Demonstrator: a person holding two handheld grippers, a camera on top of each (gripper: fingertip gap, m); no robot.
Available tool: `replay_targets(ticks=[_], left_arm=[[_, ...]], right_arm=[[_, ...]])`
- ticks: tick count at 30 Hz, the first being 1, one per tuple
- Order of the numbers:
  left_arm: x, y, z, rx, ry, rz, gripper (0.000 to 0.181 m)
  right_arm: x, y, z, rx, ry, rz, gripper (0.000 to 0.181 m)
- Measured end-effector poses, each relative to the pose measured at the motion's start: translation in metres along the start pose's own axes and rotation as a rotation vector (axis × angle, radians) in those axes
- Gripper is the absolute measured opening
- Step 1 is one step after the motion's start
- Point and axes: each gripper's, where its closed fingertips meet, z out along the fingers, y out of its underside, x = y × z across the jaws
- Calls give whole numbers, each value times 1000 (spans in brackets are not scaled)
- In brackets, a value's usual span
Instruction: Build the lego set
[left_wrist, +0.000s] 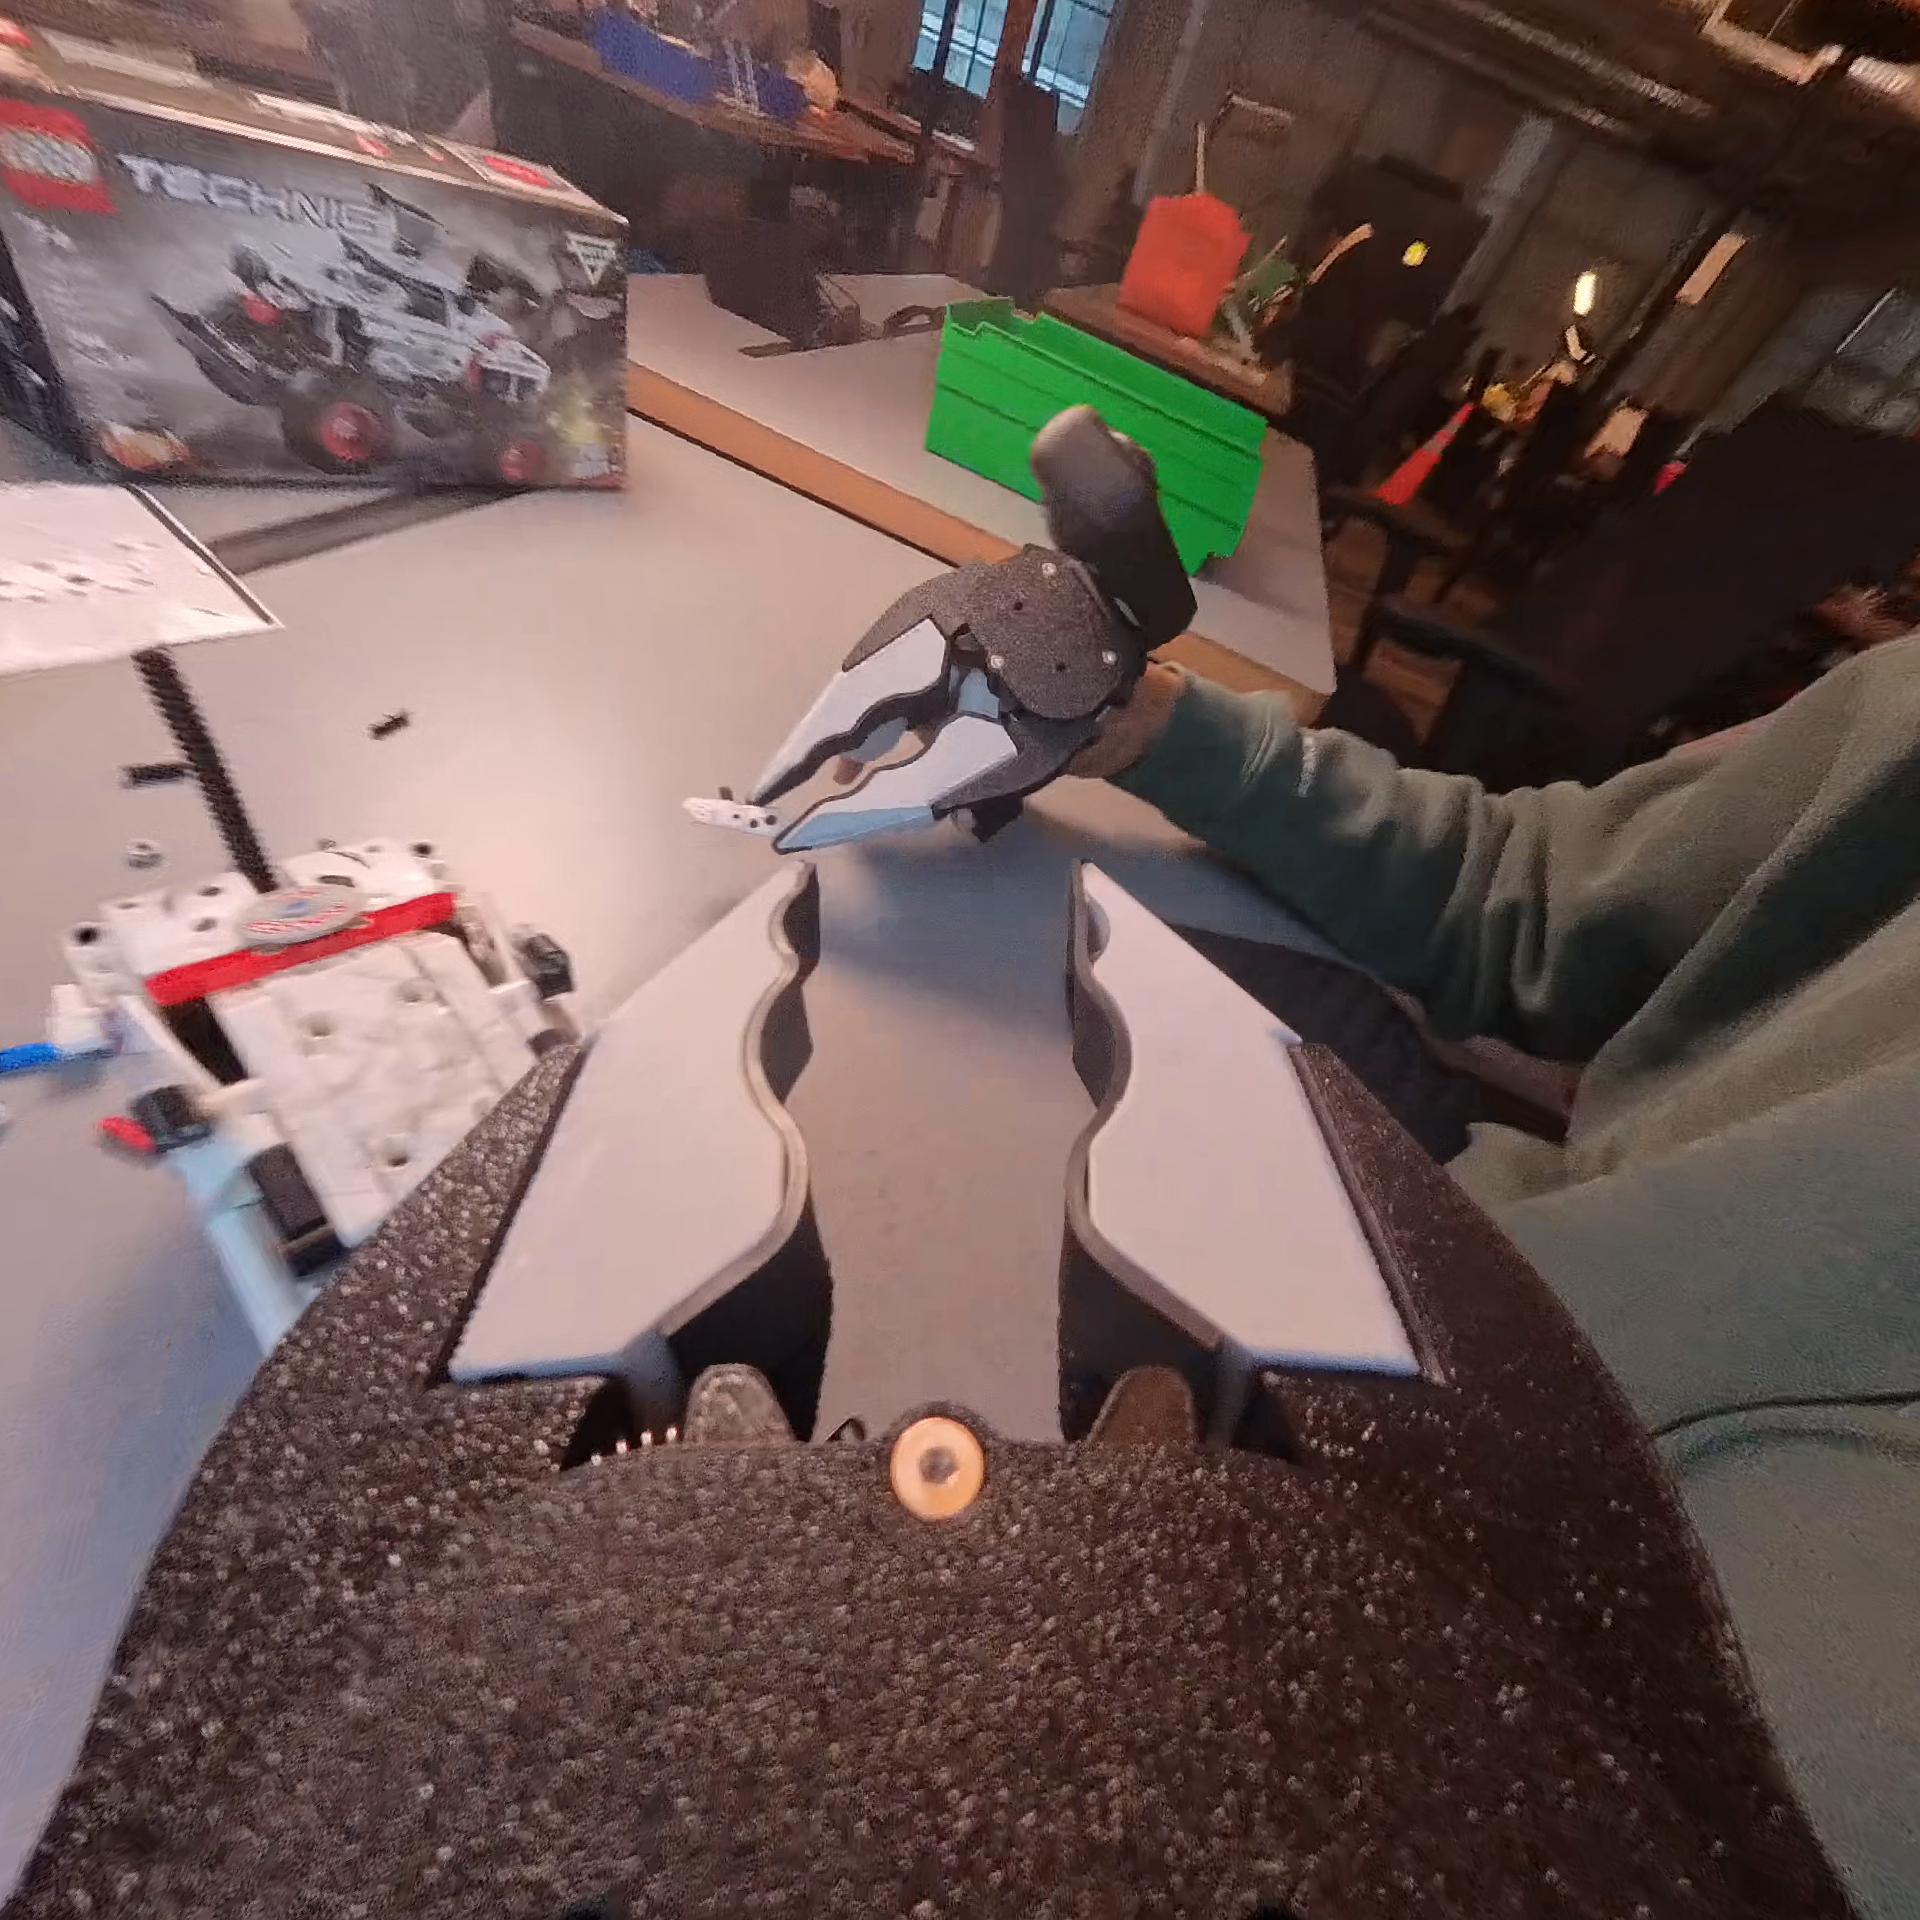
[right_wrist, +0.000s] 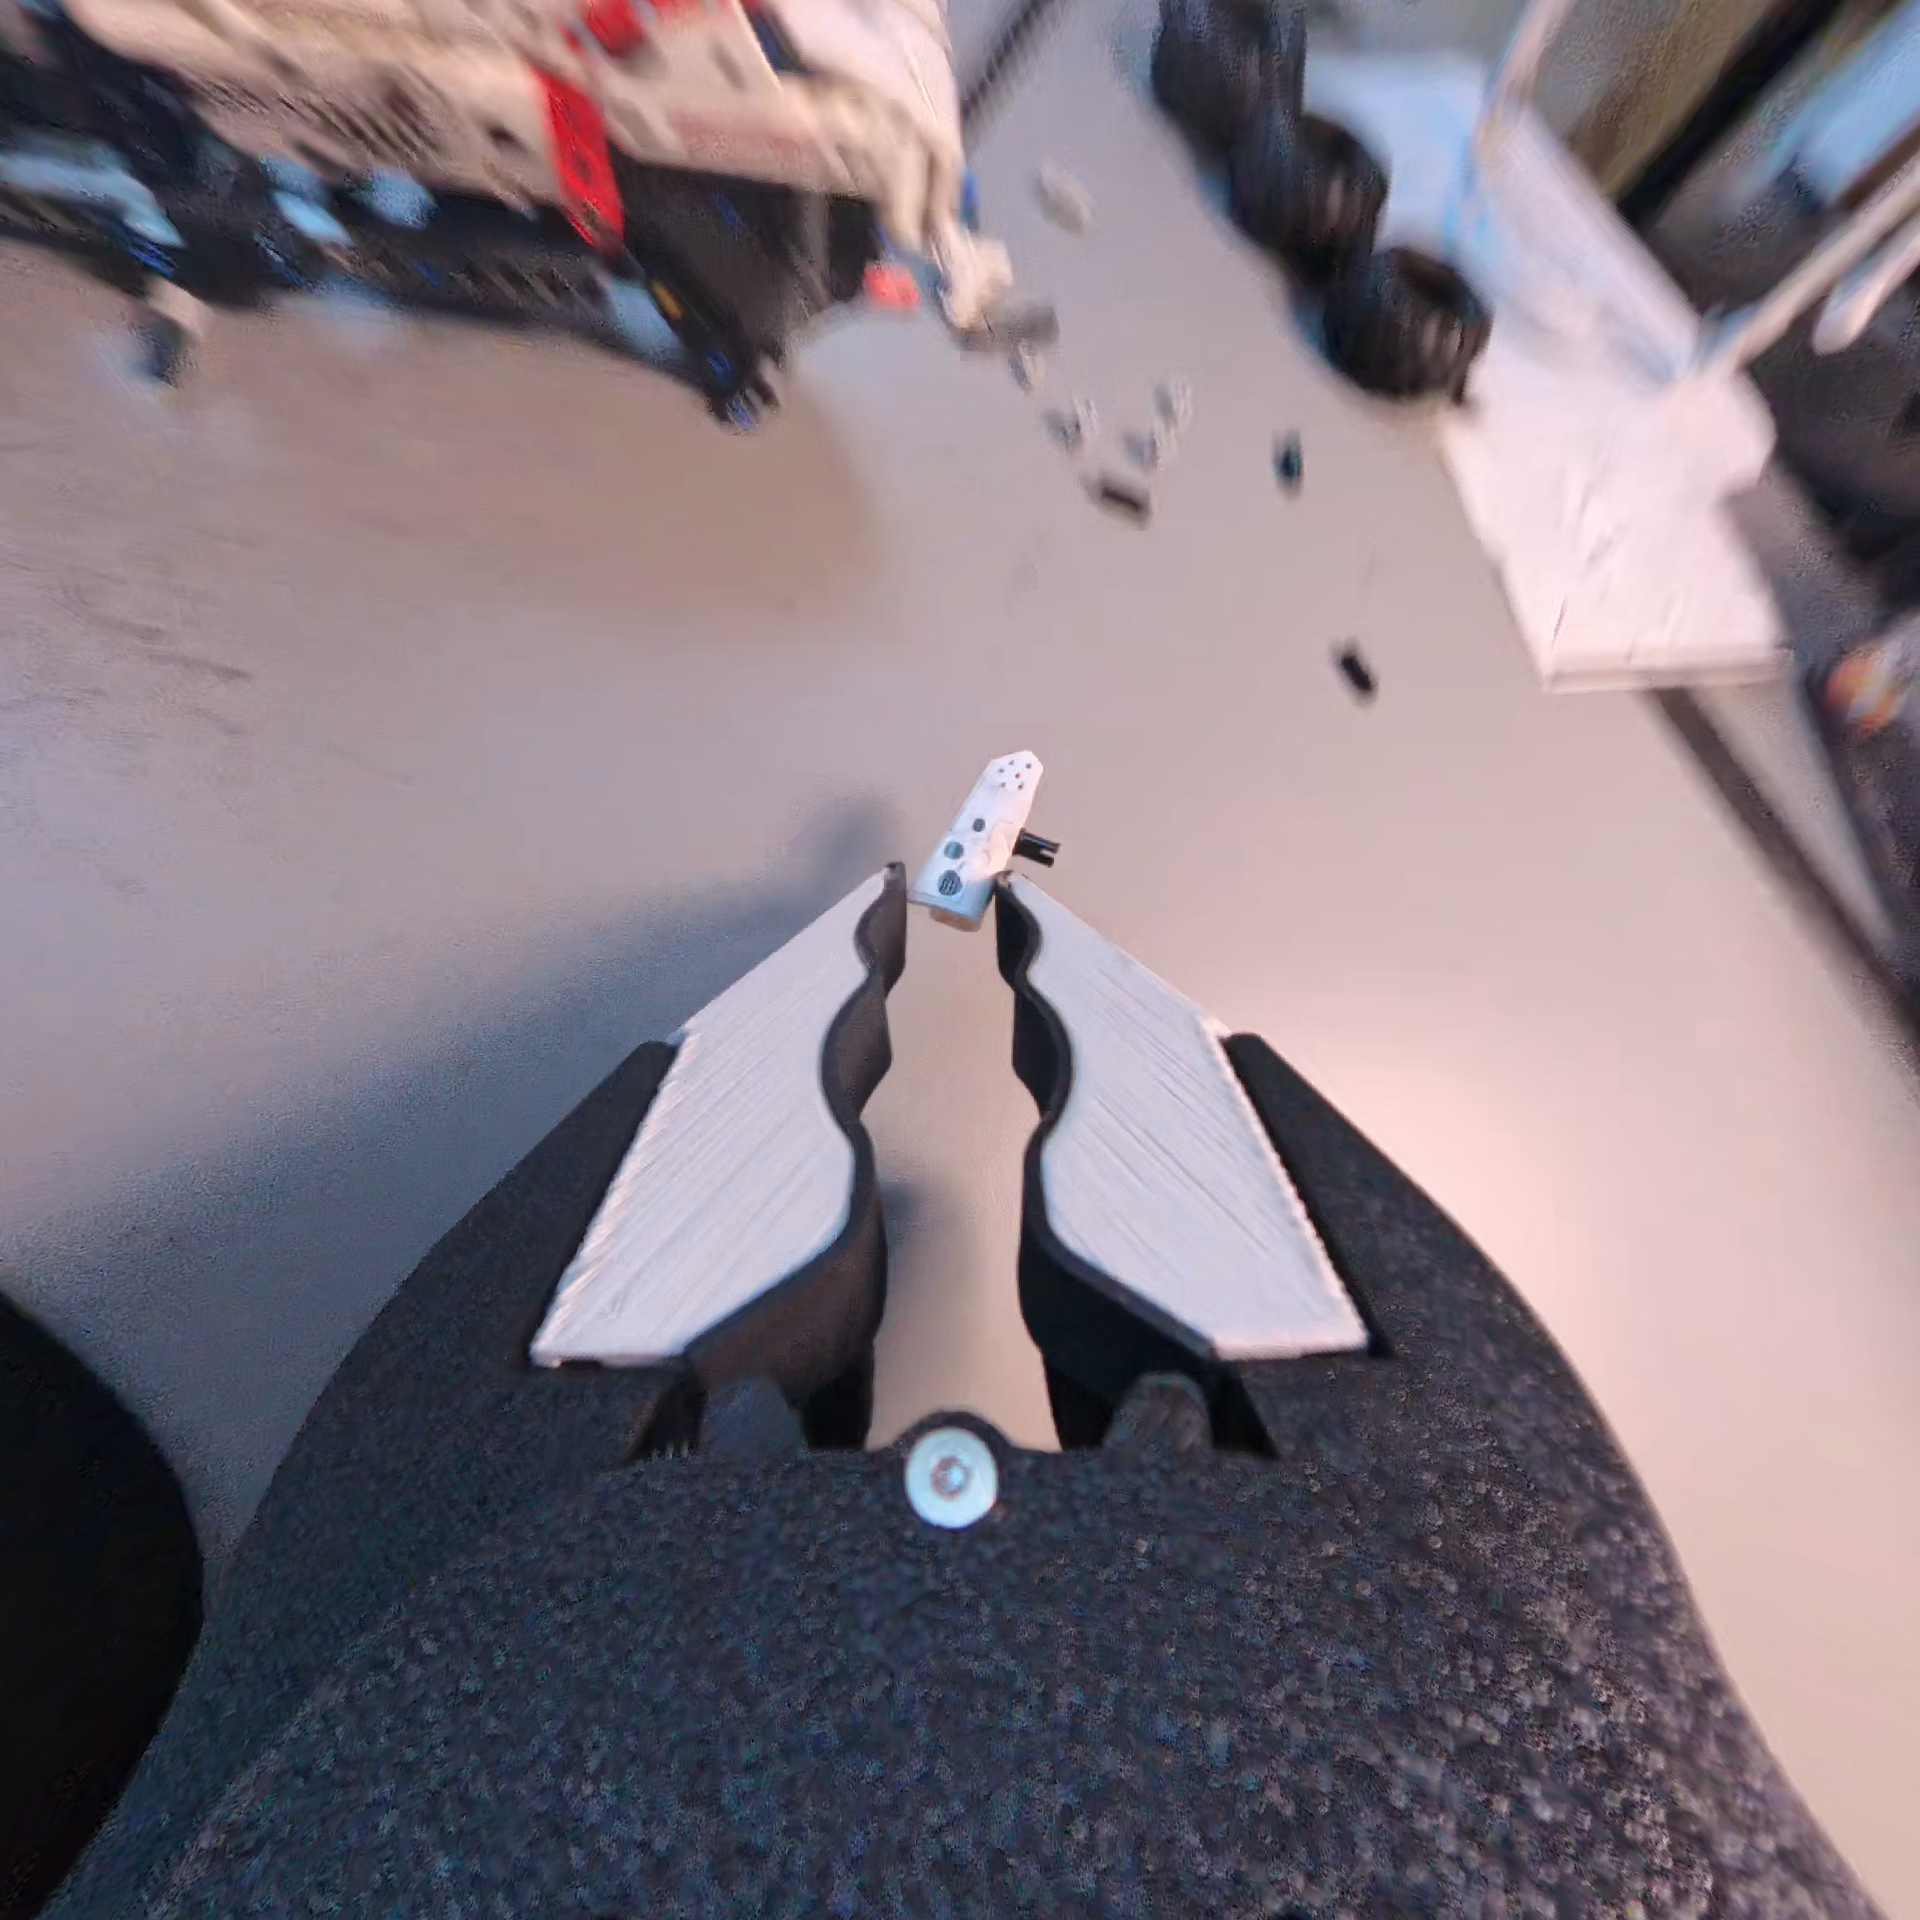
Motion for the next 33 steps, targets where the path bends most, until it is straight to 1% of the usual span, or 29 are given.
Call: replay_targets(ticks=[2,4,5,7,9,10,11,12,15,16,17,19,21,22,25,27,30,33], left_arm=[[1,-2,13,40,40,-111,45],[-4,-11,17,104,68,-215,45],[-3,-17,16,134,104,-244,44],[1,-27,14,174,169,-281,37],[3,-27,12,162,191,-275,23],[6,-25,12,152,198,-255,21],[10,-25,11,152,213,-230,16],[15,-25,9,152,227,-202,5],[18,-25,7,139,207,-107,4],[20,-23,5,126,204,-63,4],[21,-21,3,106,202,-13,3],[19,-16,-2,68,164,124,3],[19,-8,-4,10,120,266,4],[22,-4,-6,-8,118,321,4],[30,6,-6,-55,117,418,3],[32,13,-4,-89,122,447,3],[35,21,-3,-118,135,464,0],[35,24,-4,-124,138,463,0]], right_arm=[[-21,-48,-17,263,6,-101,15],[-38,-94,-40,474,61,-163,15],[-48,-112,-48,536,76,-200,15],[-62,-139,-59,620,134,-267,15],[-77,-155,-64,660,169,-346,15],[-81,-160,-65,664,183,-366,15],[-84,-164,-66,670,199,-386,15],[-87,-167,-69,682,215,-405,15],[-90,-169,-70,678,253,-459,15],[-92,-170,-70,687,235,-457,15],[-95,-170,-71,700,181,-422,13],[-101,-170,-74,729,-16,-264,19],[-104,-170,-81,740,-225,-106,21],[-104,-169,-82,728,-281,-66,22],[-115,-163,-77,682,-368,-80,18],[-123,-162,-75,670,-406,-83,13],[-128,-160,-71,651,-413,-93,7],[-130,-158,-69,638,-429,-98,6]])
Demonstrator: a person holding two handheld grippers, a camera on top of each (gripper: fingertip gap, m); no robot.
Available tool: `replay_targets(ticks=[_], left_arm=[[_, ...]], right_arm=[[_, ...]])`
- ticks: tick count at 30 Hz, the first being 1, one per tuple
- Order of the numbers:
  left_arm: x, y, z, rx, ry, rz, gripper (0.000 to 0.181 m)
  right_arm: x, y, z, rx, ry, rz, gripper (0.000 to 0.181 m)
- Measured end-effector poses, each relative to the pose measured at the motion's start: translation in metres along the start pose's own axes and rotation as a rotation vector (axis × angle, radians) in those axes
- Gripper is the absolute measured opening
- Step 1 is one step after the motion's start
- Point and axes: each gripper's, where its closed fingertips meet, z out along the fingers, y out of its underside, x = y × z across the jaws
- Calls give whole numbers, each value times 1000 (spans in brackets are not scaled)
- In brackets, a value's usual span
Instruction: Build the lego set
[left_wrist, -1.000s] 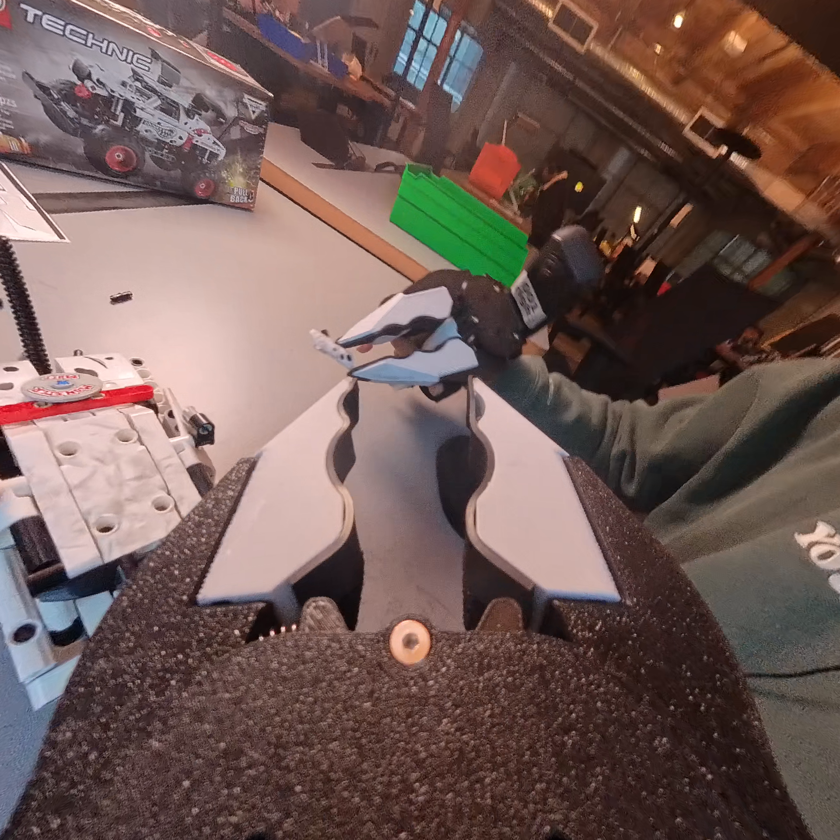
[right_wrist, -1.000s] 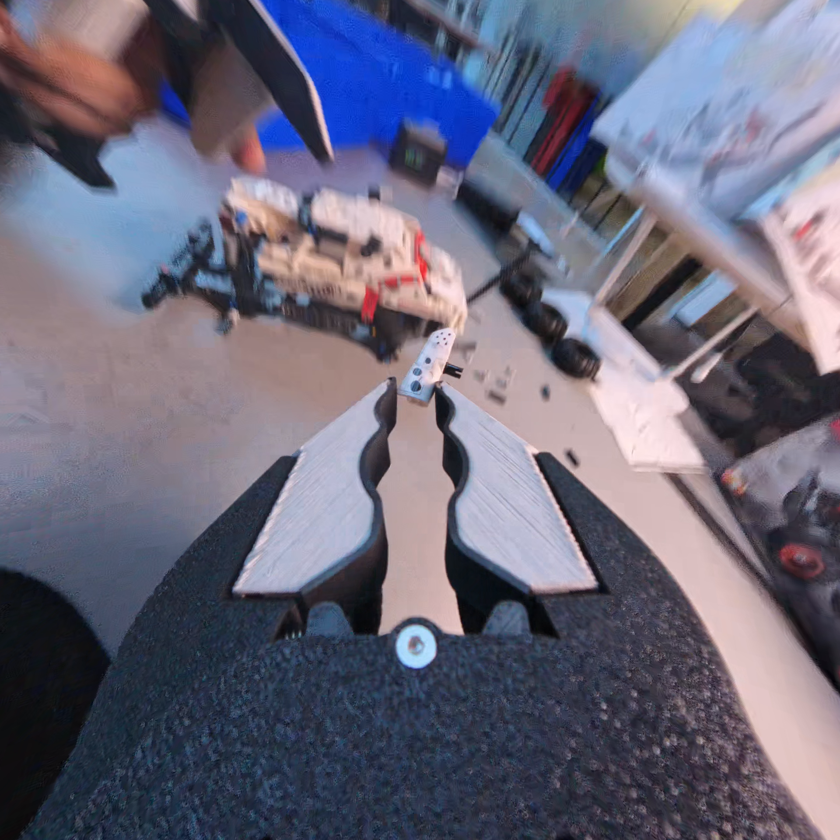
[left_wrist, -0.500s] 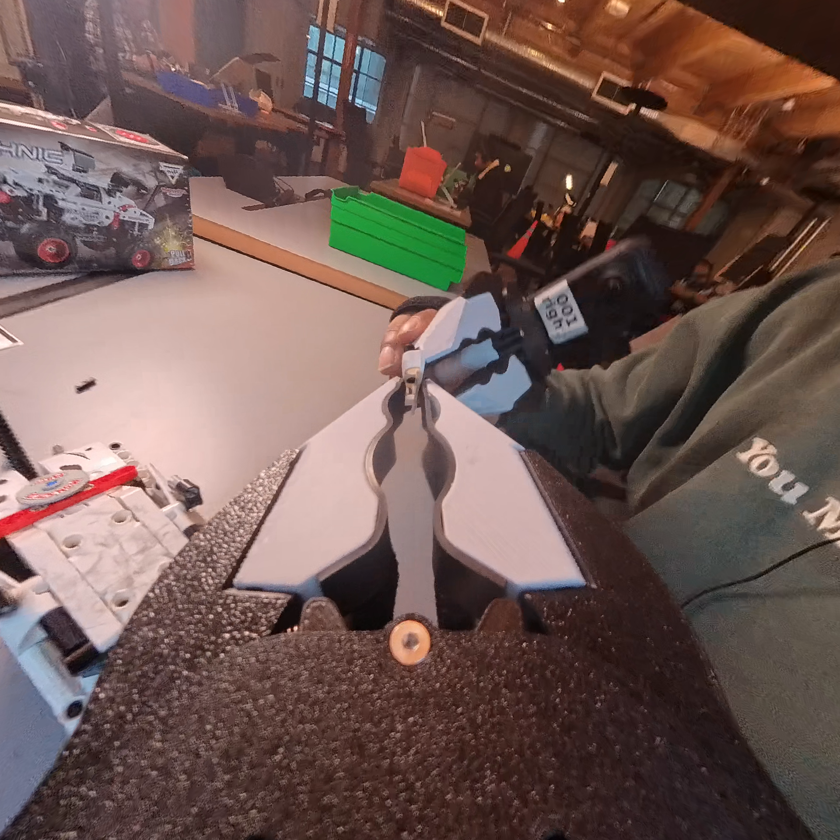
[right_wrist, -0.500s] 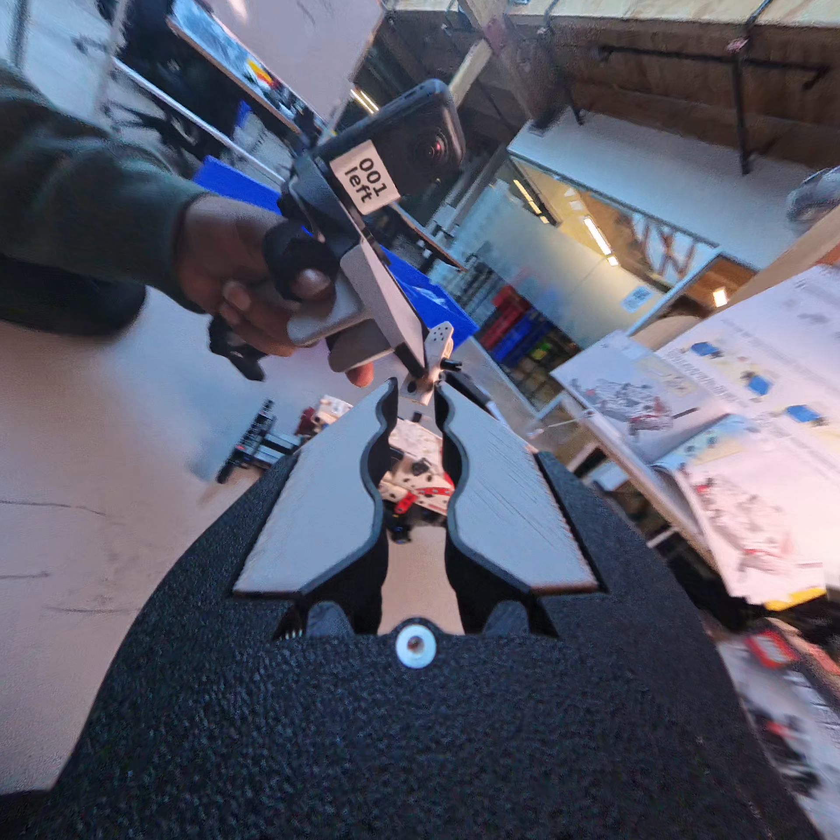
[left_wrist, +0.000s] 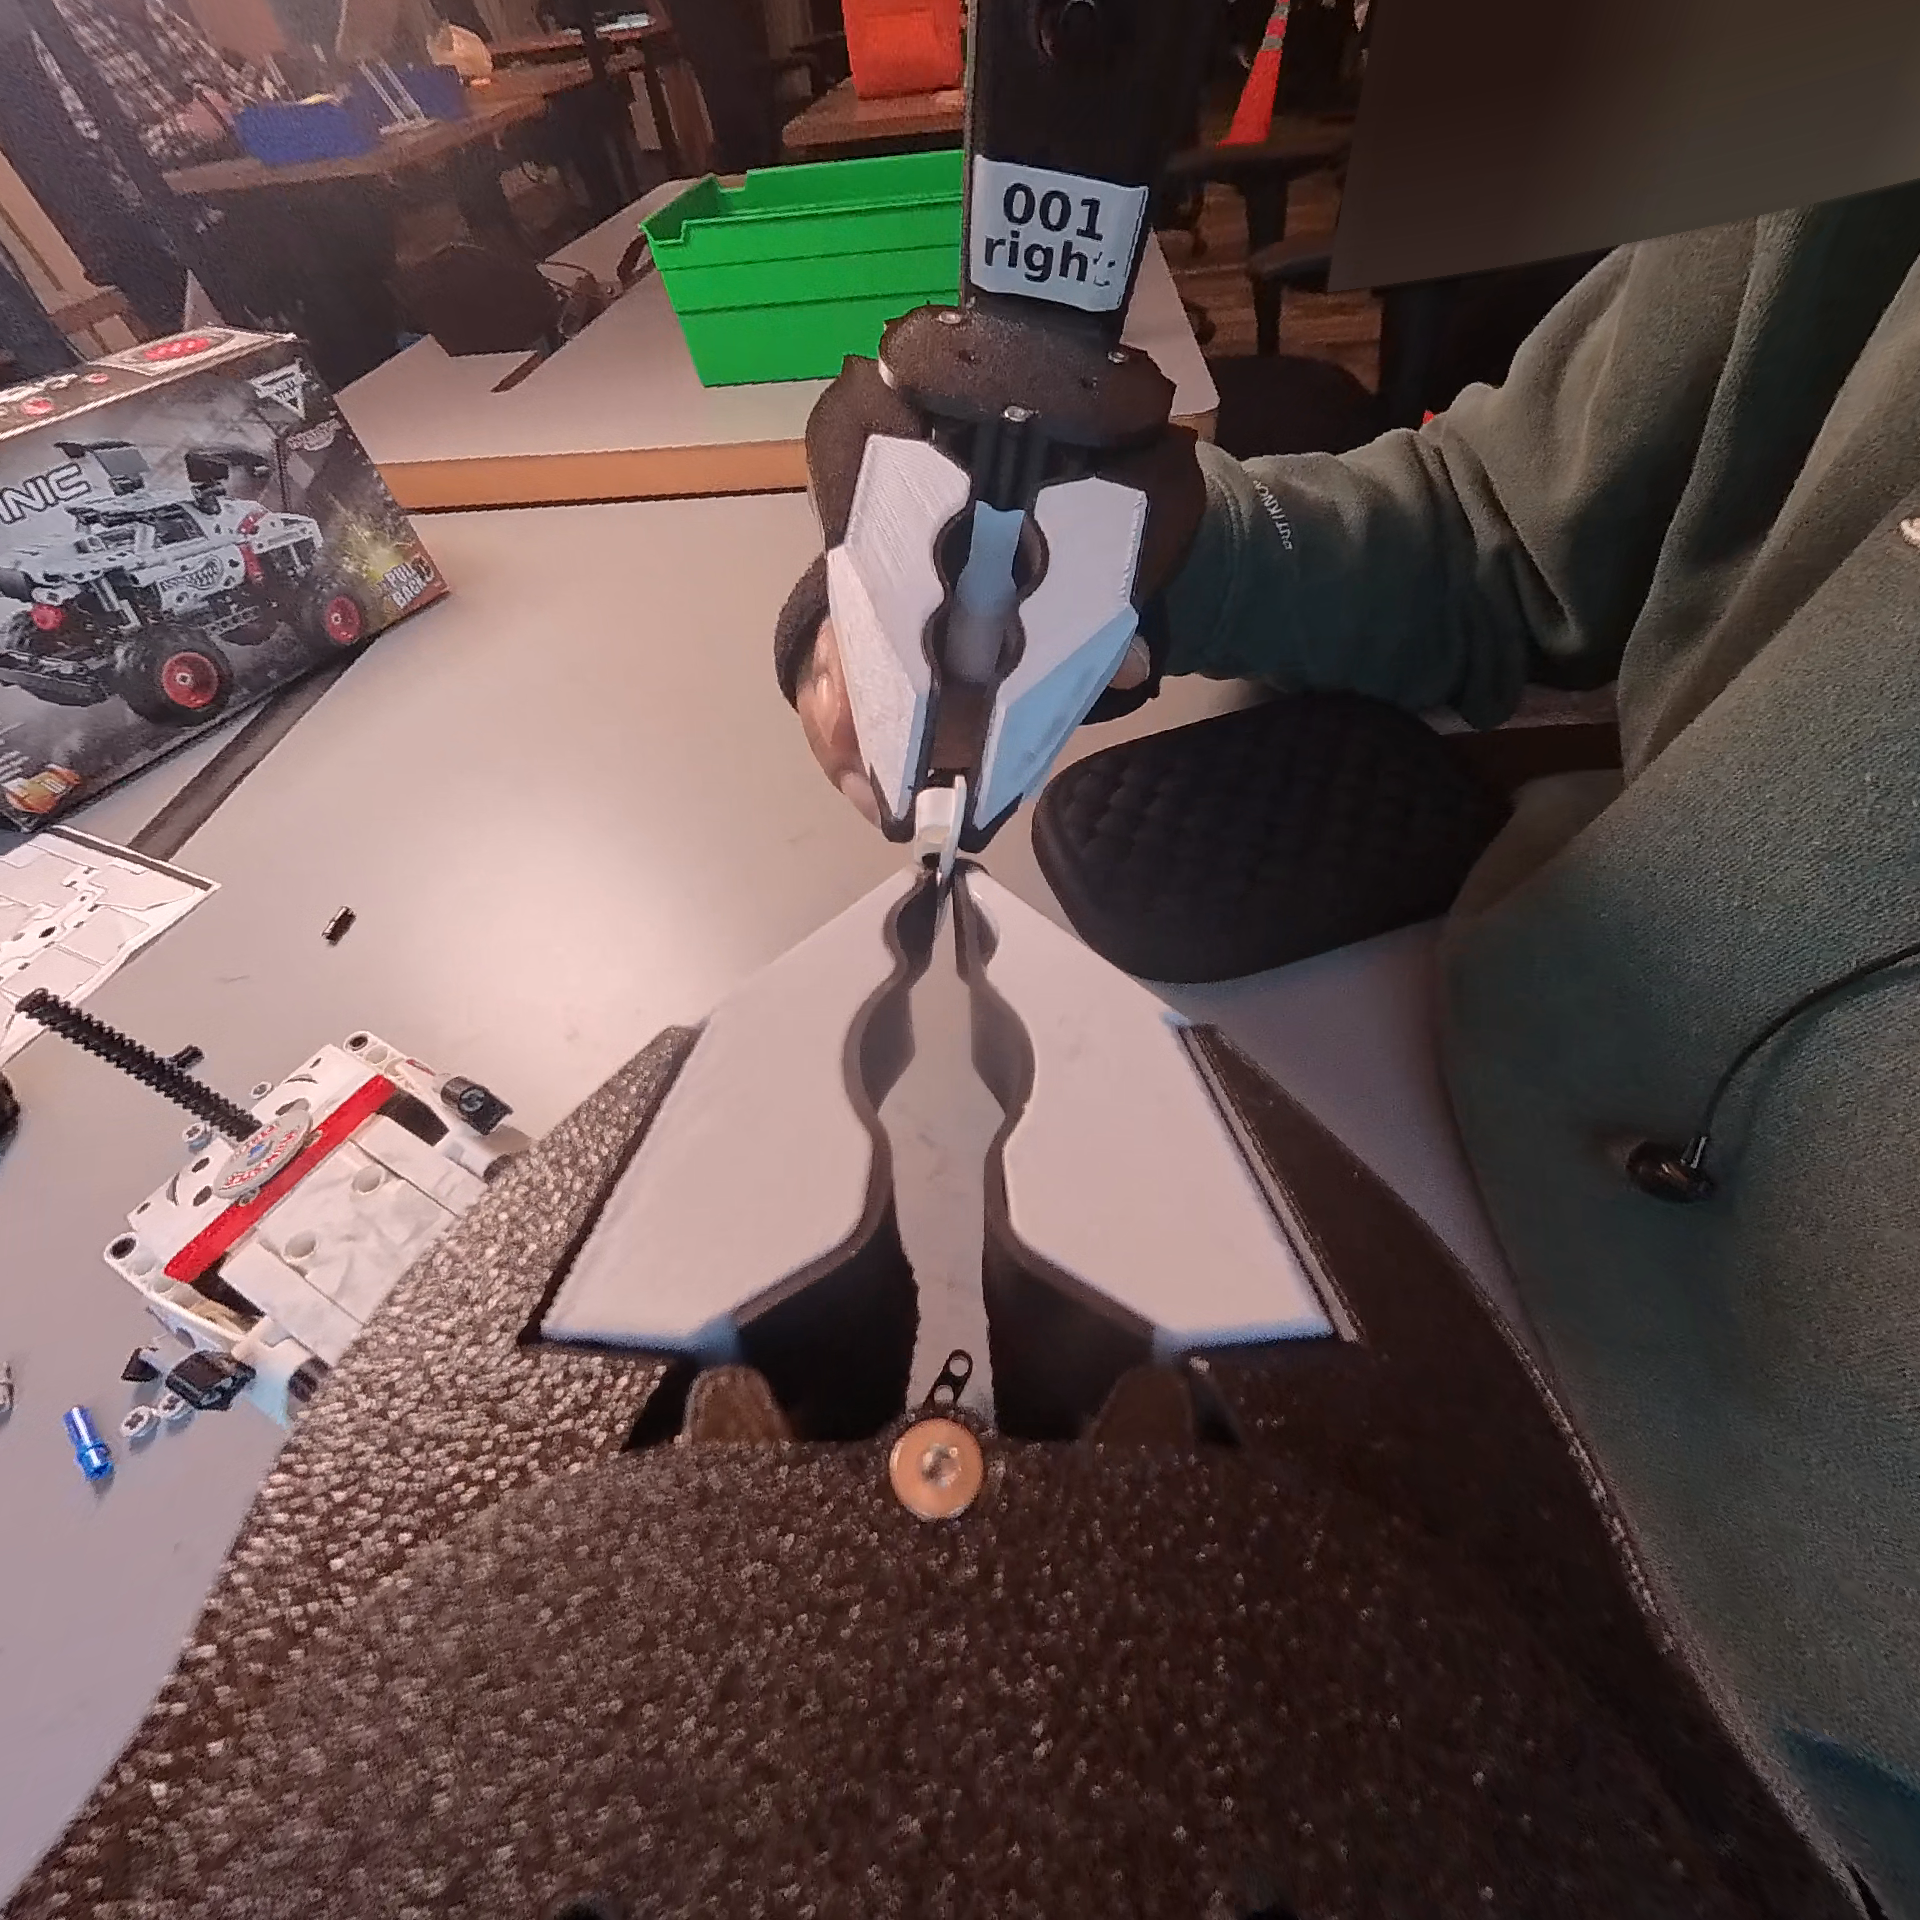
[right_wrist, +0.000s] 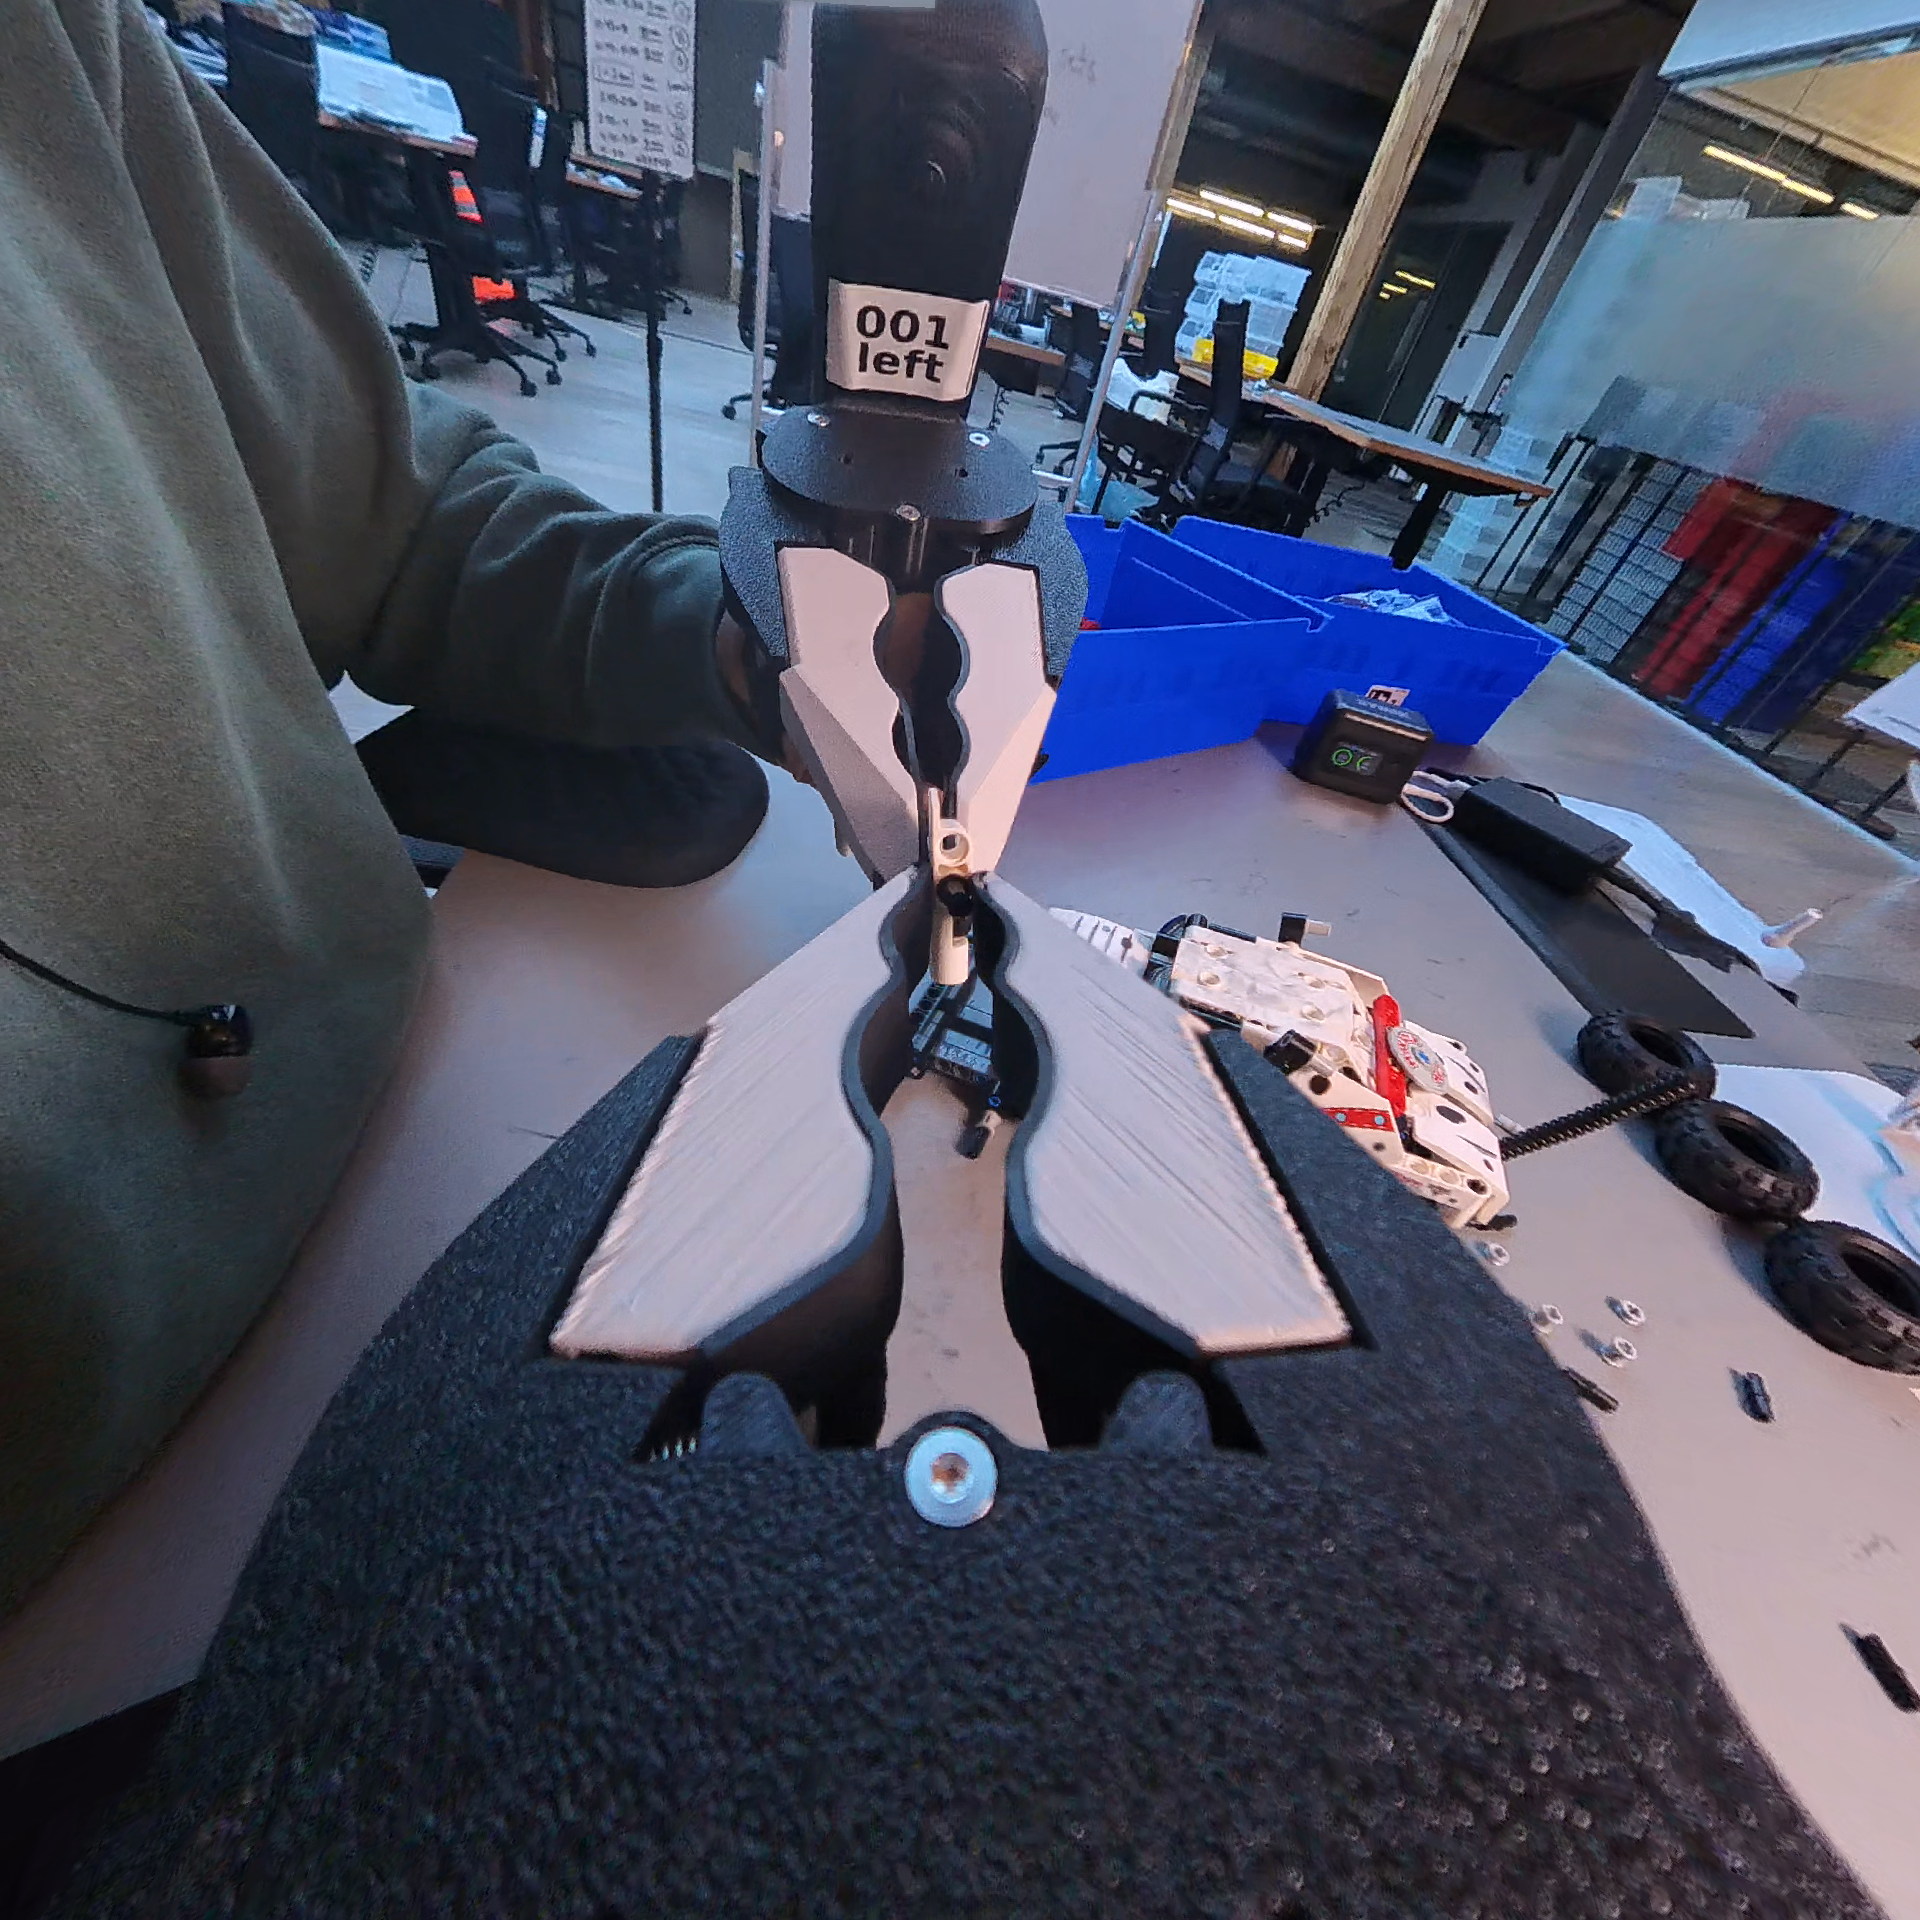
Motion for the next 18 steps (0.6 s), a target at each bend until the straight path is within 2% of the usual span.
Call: replay_targets(ticks=[18], left_arm=[[5,-28,-16,178,37,-70,0]], right_arm=[[-1,-20,-8,167,-108,131,2]])
